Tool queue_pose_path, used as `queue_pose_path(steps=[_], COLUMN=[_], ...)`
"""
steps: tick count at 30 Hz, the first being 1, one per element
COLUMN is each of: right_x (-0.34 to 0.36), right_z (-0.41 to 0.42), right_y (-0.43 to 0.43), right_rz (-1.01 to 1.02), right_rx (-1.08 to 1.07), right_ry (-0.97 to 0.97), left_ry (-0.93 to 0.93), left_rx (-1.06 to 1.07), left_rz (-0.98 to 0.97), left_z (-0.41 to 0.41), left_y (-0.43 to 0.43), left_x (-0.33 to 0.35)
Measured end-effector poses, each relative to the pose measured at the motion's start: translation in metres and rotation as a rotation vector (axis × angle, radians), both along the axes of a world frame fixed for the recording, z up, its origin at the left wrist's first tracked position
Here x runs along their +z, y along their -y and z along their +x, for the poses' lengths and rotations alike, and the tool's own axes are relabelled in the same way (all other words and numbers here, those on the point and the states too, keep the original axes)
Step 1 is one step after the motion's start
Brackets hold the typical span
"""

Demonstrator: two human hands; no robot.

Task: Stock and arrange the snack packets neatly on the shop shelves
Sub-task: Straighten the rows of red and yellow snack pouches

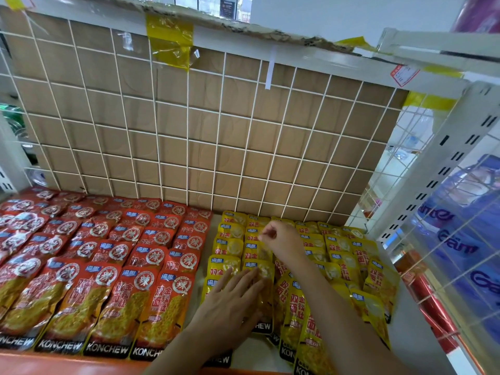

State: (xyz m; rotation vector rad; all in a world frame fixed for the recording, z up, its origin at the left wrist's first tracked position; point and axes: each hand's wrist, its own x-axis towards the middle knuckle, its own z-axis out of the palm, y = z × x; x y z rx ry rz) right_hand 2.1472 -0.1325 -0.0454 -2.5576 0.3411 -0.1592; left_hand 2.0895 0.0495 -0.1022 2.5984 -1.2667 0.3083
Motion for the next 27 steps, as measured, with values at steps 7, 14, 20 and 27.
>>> queue_pose_path(steps=[7,14,20,27], right_x=[0.013,-0.002,0.003,0.004], right_z=[-0.065,-0.097,-0.087,-0.078], right_y=[0.026,0.027,0.023,0.027], right_rz=[-0.146,-0.312,-0.180,0.011], right_rx=[-0.035,-0.086,-0.138,-0.208], right_ry=[0.007,-0.186,-0.211,-0.036], left_ry=[-0.027,-0.007,-0.027,-0.067], left_rx=[-0.002,-0.024,-0.019,-0.005], left_rz=[0.028,0.005,0.034,0.050], left_z=[0.001,0.000,0.000,0.000], left_y=[-0.001,0.000,0.000,-0.001], left_x=[-0.001,-0.001,0.002,0.001])
